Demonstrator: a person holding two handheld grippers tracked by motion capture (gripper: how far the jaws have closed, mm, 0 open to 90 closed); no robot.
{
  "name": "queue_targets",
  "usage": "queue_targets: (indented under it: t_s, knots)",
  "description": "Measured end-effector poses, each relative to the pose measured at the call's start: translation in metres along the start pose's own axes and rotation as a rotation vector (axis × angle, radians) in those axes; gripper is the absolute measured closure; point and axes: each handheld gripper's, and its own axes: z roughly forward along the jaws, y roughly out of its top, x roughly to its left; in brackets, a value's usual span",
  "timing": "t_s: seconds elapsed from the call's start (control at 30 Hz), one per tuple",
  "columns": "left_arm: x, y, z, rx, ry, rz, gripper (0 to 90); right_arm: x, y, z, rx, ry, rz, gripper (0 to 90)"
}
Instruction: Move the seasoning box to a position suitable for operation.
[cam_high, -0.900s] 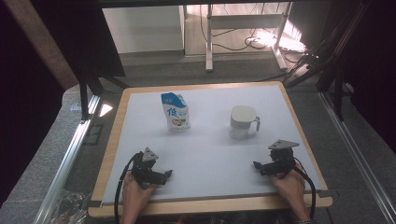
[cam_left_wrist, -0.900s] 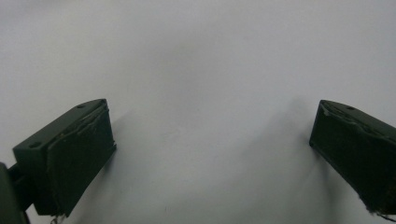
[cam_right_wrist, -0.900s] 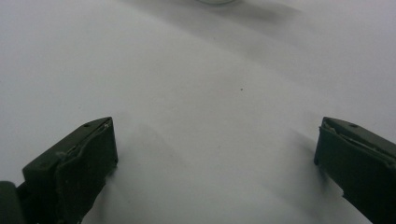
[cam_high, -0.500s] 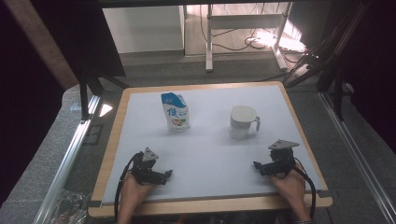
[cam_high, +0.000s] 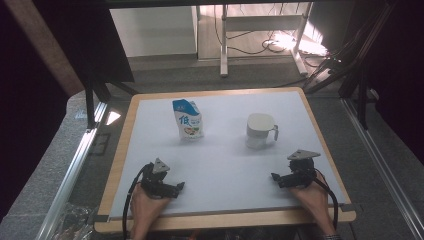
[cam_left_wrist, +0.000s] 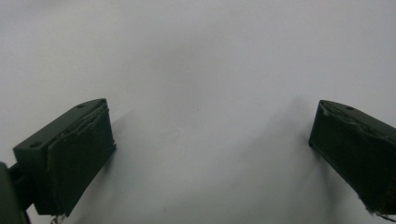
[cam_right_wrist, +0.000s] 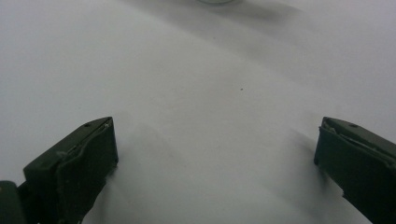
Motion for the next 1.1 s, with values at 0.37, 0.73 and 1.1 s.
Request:
queue_targets:
  t_s: [0.37,0.73,1.1]
  knots:
    - [0.0,0.0,0.0,-0.004,0.0,0.005,0.0,0.003,0.005,-0.003,0.022,-0.008,-0.016,4.8]
    - [0.0,0.0,0.0,-0.005,-0.001,0.01,0.6,0.0,0.015,-0.01,-0.036,-0.004,-0.016,12.5]
    - [-0.001,-0.001,-0.001,-0.01,-0.005,0.015,2.1,-0.007,0.032,-0.008,-0.062,0.016,0.026,13.0]
